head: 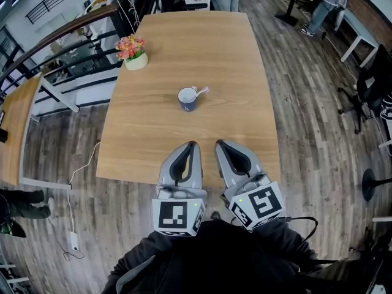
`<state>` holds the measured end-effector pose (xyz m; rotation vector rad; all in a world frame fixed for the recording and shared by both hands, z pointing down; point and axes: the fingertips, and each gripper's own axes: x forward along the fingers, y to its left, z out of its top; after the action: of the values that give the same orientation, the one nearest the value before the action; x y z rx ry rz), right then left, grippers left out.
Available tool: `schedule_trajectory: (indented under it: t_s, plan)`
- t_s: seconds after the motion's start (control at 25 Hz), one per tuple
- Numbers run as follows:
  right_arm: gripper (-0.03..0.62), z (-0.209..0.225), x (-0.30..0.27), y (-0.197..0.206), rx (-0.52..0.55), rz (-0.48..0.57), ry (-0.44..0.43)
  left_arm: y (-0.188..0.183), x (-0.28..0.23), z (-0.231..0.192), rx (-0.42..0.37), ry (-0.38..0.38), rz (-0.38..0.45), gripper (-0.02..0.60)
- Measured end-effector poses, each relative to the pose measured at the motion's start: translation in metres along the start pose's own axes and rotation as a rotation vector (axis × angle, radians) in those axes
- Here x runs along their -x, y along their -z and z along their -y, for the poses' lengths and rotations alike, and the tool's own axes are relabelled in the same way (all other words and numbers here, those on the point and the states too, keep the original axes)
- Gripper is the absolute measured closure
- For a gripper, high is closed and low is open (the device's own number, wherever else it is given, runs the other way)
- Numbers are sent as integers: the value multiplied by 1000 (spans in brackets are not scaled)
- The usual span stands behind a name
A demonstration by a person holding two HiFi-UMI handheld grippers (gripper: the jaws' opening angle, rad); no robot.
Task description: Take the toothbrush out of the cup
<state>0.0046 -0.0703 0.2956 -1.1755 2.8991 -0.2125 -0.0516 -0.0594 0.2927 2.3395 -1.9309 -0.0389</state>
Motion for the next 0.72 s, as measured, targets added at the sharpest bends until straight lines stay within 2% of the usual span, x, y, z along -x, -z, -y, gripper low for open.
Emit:
schedule_trajectory:
  t_s: [0.4,0.72]
  plan:
    - [594,35,-83,-11,14,-4,60,-8,-77,-48,16,68,2,574]
    - [594,59,-117,-19,-15,-5,91,-13,-115,-66,3,103,-5,574]
